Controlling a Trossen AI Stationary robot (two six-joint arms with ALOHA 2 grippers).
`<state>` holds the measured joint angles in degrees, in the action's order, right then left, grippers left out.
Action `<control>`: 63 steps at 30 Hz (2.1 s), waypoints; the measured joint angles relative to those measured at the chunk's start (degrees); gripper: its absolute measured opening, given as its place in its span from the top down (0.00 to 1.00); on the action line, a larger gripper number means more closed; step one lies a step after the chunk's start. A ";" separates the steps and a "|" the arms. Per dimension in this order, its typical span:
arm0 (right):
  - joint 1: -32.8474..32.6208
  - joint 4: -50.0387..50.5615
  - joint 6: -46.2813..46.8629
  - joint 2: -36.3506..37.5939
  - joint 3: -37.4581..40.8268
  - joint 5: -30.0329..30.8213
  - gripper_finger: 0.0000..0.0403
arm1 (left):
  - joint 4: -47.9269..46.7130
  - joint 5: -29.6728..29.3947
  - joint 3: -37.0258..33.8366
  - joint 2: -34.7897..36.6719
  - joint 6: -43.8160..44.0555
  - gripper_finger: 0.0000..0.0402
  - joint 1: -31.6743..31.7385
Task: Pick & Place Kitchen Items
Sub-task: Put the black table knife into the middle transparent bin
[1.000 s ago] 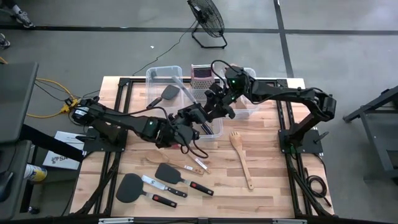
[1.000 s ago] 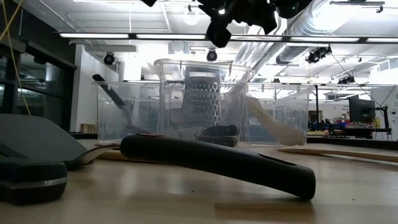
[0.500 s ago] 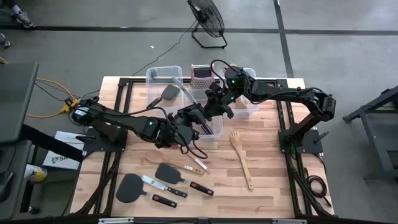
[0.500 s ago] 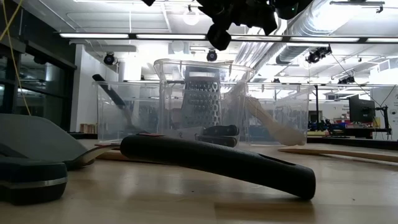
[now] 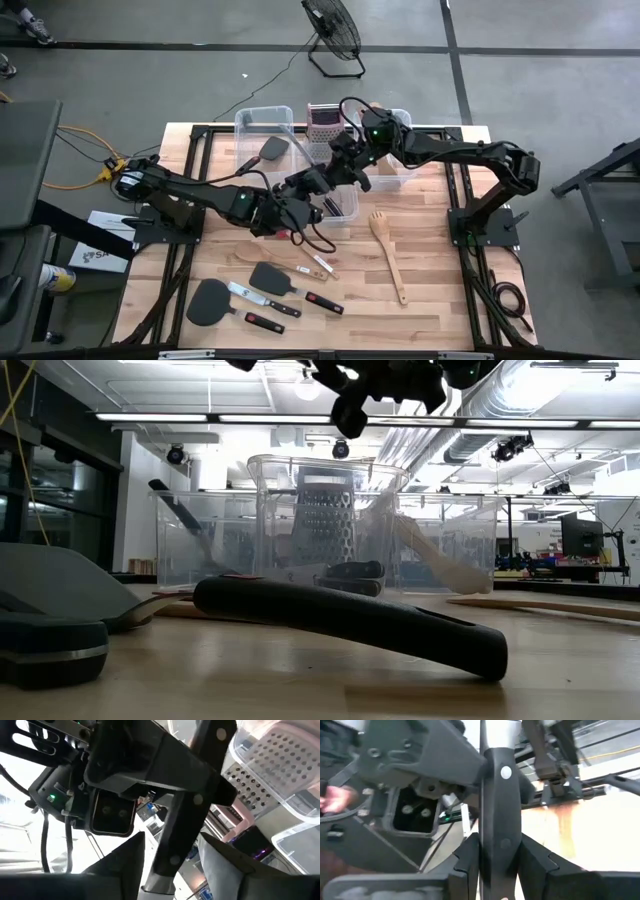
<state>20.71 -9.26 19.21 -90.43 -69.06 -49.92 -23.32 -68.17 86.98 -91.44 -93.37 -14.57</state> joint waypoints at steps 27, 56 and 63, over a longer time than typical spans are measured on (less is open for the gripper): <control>5.87 21.07 3.41 4.96 -0.02 18.20 0.77 | -41.10 -5.47 -0.02 8.82 92.22 0.56 -0.04; -4.26 34.33 18.15 4.96 0.00 39.33 0.78 | -9.32 18.74 -38.29 32.44 123.68 0.56 1.55; -4.64 35.66 18.69 4.96 -0.26 41.16 0.78 | 13.62 39.72 -48.06 35.26 117.99 0.56 10.21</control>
<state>16.07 26.39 37.91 -85.47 -69.32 -8.76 -9.70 -28.45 38.92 -56.18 24.62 -4.36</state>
